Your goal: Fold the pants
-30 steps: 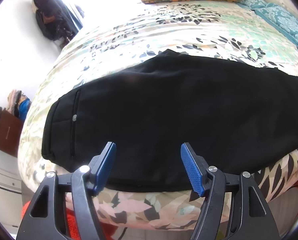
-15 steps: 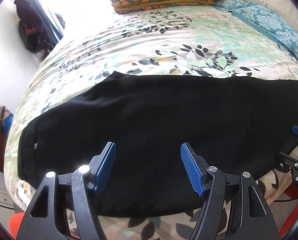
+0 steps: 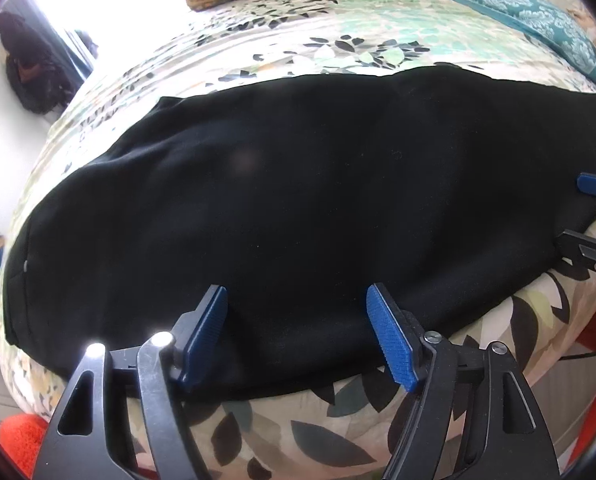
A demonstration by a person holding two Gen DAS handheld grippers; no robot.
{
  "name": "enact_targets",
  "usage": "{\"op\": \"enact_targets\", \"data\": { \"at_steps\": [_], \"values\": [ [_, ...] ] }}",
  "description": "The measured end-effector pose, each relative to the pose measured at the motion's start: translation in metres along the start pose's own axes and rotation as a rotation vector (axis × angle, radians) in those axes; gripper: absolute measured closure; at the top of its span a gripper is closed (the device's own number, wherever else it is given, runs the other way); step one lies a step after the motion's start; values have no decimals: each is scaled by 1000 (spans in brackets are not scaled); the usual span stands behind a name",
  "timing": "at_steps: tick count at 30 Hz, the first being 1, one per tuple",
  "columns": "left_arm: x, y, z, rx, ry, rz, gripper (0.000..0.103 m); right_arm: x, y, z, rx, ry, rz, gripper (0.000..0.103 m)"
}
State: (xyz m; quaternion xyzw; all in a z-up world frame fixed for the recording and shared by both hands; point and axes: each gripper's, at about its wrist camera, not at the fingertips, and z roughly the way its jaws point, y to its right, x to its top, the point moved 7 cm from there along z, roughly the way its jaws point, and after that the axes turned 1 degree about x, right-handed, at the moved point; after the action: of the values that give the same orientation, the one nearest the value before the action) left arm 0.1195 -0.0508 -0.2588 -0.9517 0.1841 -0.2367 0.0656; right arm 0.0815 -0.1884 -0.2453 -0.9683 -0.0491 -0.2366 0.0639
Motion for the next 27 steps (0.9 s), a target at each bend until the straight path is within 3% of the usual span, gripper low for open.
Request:
{"op": "enact_targets", "data": {
  "at_steps": [19,27],
  "values": [
    [-1,2,-15,41,2,68,29,-3,-2,-2,-11,-2,-15,0],
    [26,-5,-56,5,119,18,28,-5,-7,-12,-20,-3,-42,0]
  ]
}}
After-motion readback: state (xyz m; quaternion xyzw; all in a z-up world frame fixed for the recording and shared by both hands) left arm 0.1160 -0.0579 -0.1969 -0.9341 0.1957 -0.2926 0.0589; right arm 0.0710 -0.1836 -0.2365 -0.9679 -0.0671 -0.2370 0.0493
